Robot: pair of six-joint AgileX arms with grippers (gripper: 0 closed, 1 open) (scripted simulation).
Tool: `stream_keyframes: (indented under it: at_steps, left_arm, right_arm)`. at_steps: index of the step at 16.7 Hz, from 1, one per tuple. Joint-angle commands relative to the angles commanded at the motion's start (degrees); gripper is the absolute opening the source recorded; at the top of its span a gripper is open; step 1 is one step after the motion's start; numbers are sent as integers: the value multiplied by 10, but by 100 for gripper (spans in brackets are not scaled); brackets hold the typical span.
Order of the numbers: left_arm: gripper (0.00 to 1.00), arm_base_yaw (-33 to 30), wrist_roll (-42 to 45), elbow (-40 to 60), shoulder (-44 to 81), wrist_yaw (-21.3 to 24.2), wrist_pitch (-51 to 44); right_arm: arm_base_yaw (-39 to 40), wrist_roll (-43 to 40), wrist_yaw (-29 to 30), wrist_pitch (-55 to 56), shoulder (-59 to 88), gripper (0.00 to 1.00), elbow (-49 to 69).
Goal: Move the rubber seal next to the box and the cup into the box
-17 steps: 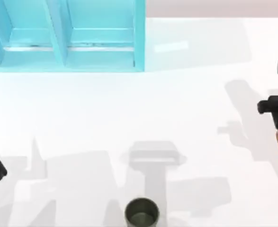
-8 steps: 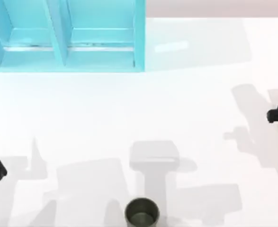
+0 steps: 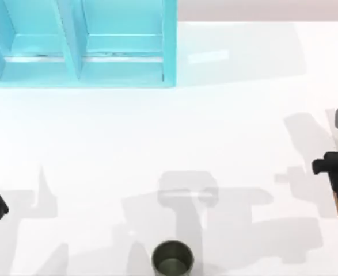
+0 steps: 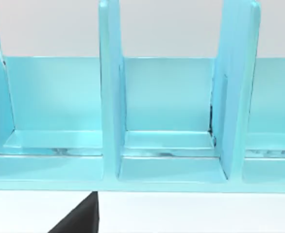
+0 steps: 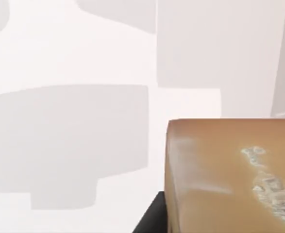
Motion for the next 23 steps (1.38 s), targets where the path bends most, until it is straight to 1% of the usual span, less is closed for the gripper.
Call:
stream_keyframes:
  at_steps: [5, 18, 19, 23]
  left_arm:
    - [100, 0, 0, 0, 0, 0, 0]
    - [100, 0, 0, 0, 0, 0, 0]
    - [100, 0, 0, 0, 0, 0, 0]
    - [100, 0, 0, 0, 0, 0, 0]
  right_arm:
    - [0, 0, 0, 17, 1, 0, -15]
    - [0, 0, 0, 17, 1, 98, -15]
    - [0, 0, 0, 17, 1, 100, -15]
    - [0, 0, 0, 17, 1, 100, -15]
